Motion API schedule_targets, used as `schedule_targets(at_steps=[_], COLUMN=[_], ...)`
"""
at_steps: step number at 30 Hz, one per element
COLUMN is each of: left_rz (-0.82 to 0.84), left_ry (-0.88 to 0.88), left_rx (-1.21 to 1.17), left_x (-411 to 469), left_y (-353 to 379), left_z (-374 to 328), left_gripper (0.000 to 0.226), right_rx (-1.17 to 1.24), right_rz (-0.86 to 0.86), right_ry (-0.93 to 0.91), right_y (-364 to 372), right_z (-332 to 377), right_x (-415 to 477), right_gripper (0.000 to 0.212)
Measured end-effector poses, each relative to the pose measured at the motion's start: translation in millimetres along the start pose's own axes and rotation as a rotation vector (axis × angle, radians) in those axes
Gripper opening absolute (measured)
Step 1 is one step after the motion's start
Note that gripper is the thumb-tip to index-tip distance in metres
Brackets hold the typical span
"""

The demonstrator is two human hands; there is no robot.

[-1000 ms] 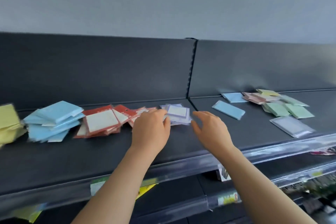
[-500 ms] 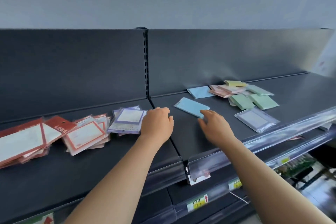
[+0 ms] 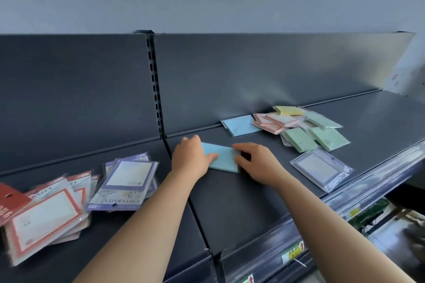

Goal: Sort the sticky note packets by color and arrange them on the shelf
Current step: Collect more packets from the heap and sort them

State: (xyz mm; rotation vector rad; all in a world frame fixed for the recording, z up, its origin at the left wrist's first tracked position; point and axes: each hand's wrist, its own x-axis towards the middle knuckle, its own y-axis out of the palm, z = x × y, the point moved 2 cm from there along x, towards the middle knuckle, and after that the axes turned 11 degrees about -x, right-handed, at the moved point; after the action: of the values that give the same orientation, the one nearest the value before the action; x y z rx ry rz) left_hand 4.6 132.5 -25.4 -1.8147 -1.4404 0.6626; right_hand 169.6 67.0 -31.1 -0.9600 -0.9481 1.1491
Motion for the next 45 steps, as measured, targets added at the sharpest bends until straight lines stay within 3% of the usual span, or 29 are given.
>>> schedule_targets(at_steps=[7,11,15,18,20,26,31,38,42,45], left_rz=[0.039,-0.047,-0.157,-0.208,-0.231,-0.291,-0.343,-0.406,-0.459,-0.494], left_ry=[-0.113,-0.142,-0.186,-0.246,-0.274,-0.295,-0.316,-0.315,-0.295,-0.282], left_rx=[-0.126,-0.238,-0.251,-0.181,-0.139,-0.153,-0.238,-0.303,-0.474,-0.581], left_x=[6,0,-7,-14,-21,-36,-46,-63,-75,-90], left_y=[-10,-8,-8,-12,-14,-14,-16,-16,-21,-26], left_z=[4,7,7,5,6,3,1,1,-4,-6], left_gripper=[0.05,0.047,0.041,0.043,0.045,0.044,0.039,0.025,0.02,0.019], right_rx=[-0.135,-0.194,-0.355,-0.281,-0.167,-0.277,-0.28,0.077,0.257,0.456], right_rz=[0.036,0.075,0.002,0.005,0.031,0.331,0.324,0.15,0.016,0.008], right_ry=[-0.042,-0.065,-0.15,-0.187,-0.167,-0.139,-0.06,-0.019,-0.075,-0.11], right_y=[-2,-2,-1,-3,-13,-23,-26,-38,-57,-58], right_z=[-17,-24,-25,-26,-28,-29,-37,-40,-26,-6], right_x=[44,49,36,30,36,57,56,45,35,22], right_gripper=[0.048,0.058,0.048,0.046,0.043,0.07,0.08,0.021,0.01,0.011])
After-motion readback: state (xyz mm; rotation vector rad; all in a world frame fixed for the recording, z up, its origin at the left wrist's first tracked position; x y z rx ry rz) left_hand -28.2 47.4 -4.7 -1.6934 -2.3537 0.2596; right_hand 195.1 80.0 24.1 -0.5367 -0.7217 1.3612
